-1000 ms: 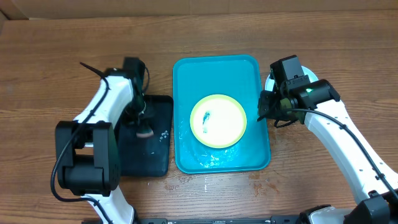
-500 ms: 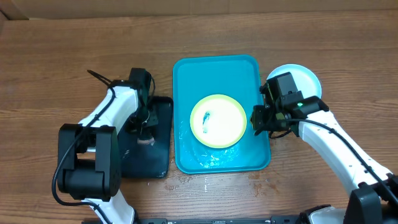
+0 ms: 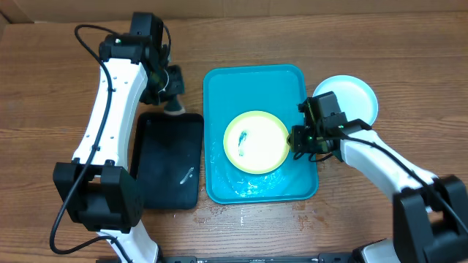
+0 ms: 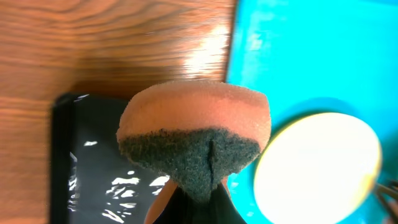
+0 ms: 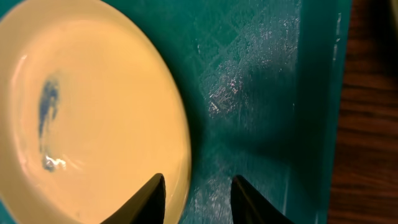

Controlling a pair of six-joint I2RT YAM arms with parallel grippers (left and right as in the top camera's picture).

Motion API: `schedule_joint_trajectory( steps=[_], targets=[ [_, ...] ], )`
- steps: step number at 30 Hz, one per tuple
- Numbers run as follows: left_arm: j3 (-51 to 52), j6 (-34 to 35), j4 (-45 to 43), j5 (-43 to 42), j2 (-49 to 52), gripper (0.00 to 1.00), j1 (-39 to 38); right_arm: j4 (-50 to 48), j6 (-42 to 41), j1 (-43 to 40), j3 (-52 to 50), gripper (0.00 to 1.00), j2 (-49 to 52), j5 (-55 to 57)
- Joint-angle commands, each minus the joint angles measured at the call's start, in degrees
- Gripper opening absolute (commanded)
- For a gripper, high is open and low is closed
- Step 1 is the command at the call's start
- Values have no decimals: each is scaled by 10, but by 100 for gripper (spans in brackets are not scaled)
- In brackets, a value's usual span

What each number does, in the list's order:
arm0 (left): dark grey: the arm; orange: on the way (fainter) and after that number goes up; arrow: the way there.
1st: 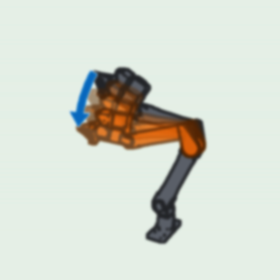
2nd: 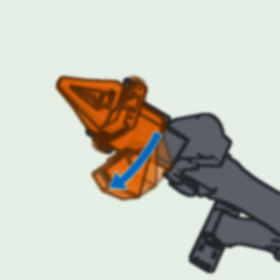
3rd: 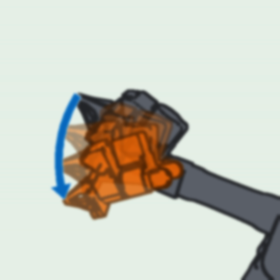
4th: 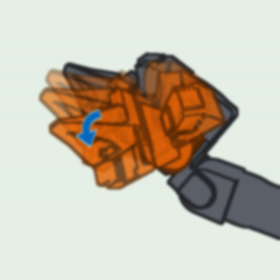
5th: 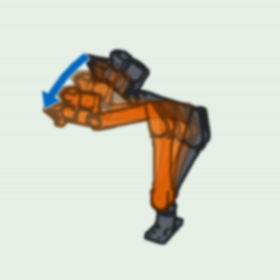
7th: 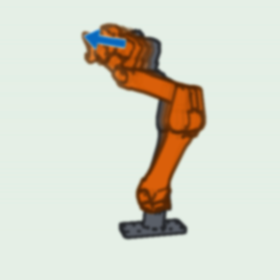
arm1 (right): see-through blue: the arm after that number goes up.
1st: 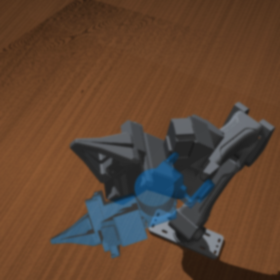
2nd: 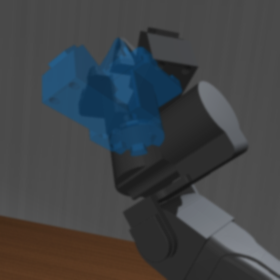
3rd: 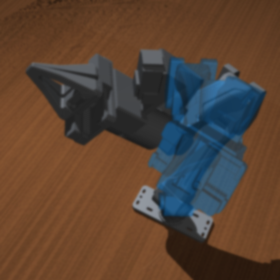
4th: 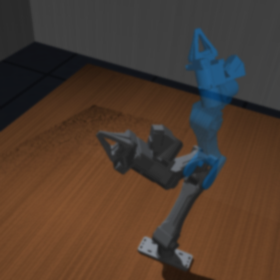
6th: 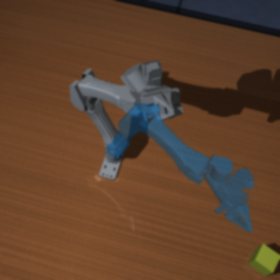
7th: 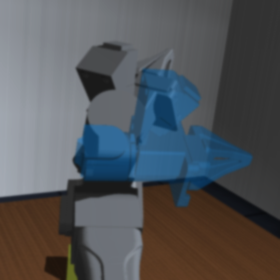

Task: Clean dirty plates on tray and stack at the side
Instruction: 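Grasp the sponge in the black tray with the left gripper, then scrub the yellow plate with the sponge in the left gripper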

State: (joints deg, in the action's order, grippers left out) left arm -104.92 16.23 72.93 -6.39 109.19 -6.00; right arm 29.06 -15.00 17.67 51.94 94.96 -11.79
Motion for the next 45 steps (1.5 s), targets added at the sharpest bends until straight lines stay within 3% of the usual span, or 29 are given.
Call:
schedule_joint_trajectory(
  steps=[1,5,8,17,24,26,32,36,39,41,45],
  targets=[
    [-9,-17,0,-72,-3,4,-33,-16,2,5,-7,32,34,-5],
    [8,-3,-14,-71,1,4,-78,-18,0,7,-7,10,42,0],
    [31,34,-44,-71,6,4,-111,-18,-2,7,-7,4,42,2],
    [156,152,-197,-118,60,4,-221,0,-5,7,-7,4,42,28],
    [164,176,-218,-139,131,4,-260,2,-15,7,-7,4,42,27],
    [164,188,-203,-96,137,4,-258,2,-15,7,-7,4,42,27],
    [164,193,-123,144,138,4,-247,4,-15,7,-7,4,42,27],
    [164,151,-121,176,138,4,-247,4,-15,7,-7,4,42,27],
    [164,151,-141,135,138,4,-247,4,-15,7,-7,4,42,27],
    [164,150,-167,60,139,5,-247,4,-15,7,-7,4,42,27],
    [167,150,-243,-183,156,4,-251,10,-15,7,-7,4,42,27]
  ],
)
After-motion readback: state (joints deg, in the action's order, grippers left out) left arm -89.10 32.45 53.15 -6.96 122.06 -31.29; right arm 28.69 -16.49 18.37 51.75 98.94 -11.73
